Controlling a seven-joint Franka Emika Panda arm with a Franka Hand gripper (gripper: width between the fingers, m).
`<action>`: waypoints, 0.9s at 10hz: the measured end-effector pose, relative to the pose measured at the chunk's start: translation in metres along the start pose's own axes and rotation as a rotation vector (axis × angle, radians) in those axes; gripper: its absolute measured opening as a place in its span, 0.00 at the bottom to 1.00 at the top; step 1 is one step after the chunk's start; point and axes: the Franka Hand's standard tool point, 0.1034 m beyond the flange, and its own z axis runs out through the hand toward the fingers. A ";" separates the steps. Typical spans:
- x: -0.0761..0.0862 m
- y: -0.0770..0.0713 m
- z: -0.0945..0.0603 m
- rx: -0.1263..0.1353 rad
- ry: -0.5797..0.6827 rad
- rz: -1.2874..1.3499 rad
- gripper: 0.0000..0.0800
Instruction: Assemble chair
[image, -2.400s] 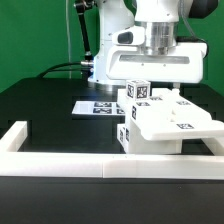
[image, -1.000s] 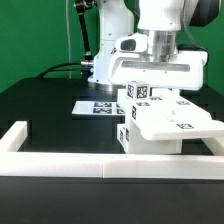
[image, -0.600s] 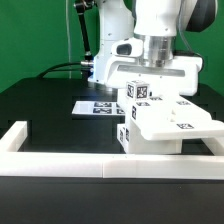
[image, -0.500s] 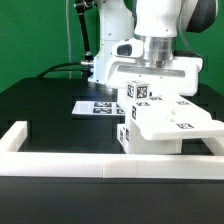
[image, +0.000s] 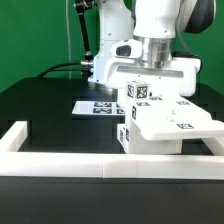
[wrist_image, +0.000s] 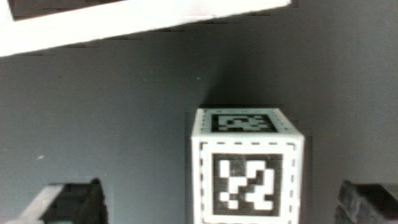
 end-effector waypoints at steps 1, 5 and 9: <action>0.000 0.000 0.000 0.000 0.000 0.000 0.81; 0.000 0.000 0.000 0.000 0.000 0.000 0.81; -0.008 -0.001 0.008 -0.012 -0.015 -0.009 0.81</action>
Offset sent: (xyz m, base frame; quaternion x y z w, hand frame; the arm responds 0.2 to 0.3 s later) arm 0.0000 0.0000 0.0000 0.0000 0.0000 0.0000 1.0000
